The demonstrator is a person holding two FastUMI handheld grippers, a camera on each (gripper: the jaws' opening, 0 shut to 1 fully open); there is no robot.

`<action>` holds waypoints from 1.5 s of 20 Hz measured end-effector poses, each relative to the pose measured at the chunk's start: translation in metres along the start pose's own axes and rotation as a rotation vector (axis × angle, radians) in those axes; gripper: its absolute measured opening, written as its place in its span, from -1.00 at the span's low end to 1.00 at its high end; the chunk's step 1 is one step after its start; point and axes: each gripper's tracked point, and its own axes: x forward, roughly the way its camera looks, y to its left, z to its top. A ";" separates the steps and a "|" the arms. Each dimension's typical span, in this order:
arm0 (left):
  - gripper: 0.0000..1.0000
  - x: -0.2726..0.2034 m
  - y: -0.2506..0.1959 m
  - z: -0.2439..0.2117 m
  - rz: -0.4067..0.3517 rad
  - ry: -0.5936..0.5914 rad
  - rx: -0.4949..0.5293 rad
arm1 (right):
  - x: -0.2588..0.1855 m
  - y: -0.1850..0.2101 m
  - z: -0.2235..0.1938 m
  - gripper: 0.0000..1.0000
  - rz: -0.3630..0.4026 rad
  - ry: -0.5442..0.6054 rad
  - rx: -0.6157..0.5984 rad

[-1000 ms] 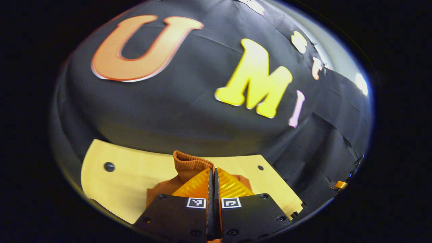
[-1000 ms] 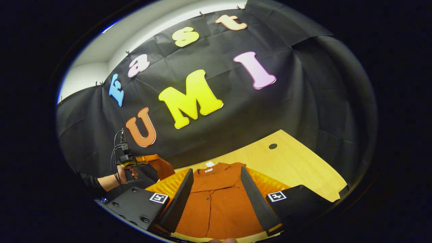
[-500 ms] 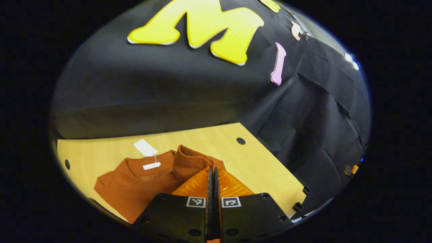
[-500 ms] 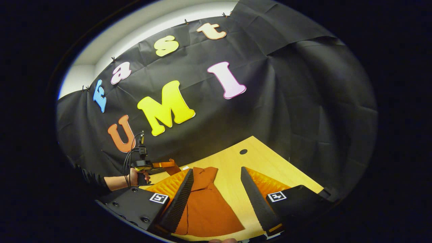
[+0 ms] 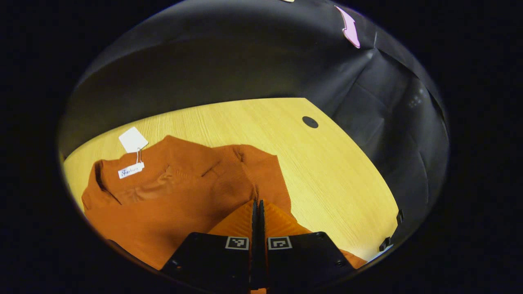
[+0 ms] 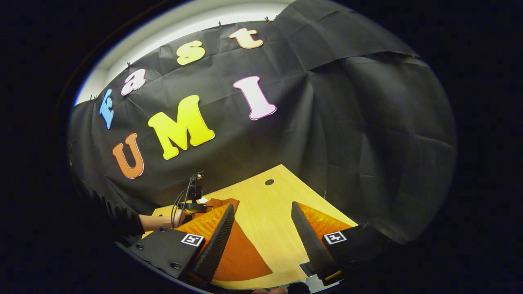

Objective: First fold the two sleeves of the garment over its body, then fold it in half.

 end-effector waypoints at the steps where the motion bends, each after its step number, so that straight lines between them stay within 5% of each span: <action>1: -0.93 -0.001 0.001 -0.002 0.001 -0.008 -0.027 | 0.001 0.002 -0.001 0.81 0.001 -0.001 -0.003; 3: -1.00 -0.004 -0.011 0.001 -0.046 -0.026 -0.095 | 0.003 0.007 -0.002 0.81 0.008 0.000 -0.013; 7: 1.00 -0.033 -0.016 0.010 -0.018 -0.064 -0.123 | 0.013 0.021 -0.007 0.80 0.041 0.010 -0.024; 13: 0.95 -0.123 -0.010 0.024 0.051 -0.264 -0.092 | 0.043 0.056 -0.017 0.83 0.103 0.026 -0.100; 20: 0.96 -0.323 0.014 0.034 0.304 -0.656 -0.074 | 0.080 0.137 -0.031 0.85 0.256 0.034 -0.201; 26: 0.96 -0.396 0.050 -0.035 0.502 -0.755 -0.065 | 0.096 0.207 -0.061 0.85 0.392 0.053 -0.263; 30: 0.96 -0.412 0.046 -0.061 0.482 -0.749 -0.102 | 0.090 0.239 -0.074 0.85 0.455 0.063 -0.297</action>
